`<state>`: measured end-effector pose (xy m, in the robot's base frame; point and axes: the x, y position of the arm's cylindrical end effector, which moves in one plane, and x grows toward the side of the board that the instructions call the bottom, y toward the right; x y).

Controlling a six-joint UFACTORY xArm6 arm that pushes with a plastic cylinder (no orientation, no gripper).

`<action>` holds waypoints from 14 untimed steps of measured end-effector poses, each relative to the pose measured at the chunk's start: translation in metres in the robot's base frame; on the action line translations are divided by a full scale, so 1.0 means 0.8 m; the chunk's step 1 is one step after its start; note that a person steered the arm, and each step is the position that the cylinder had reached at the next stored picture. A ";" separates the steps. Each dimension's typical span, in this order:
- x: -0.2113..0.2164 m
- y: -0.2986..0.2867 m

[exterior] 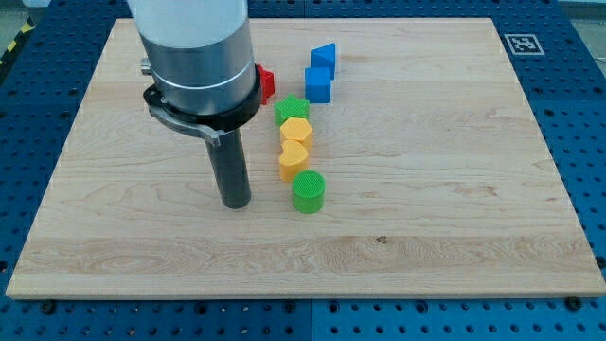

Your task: Move the green circle towards the center right

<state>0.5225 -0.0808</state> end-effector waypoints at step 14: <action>-0.010 0.200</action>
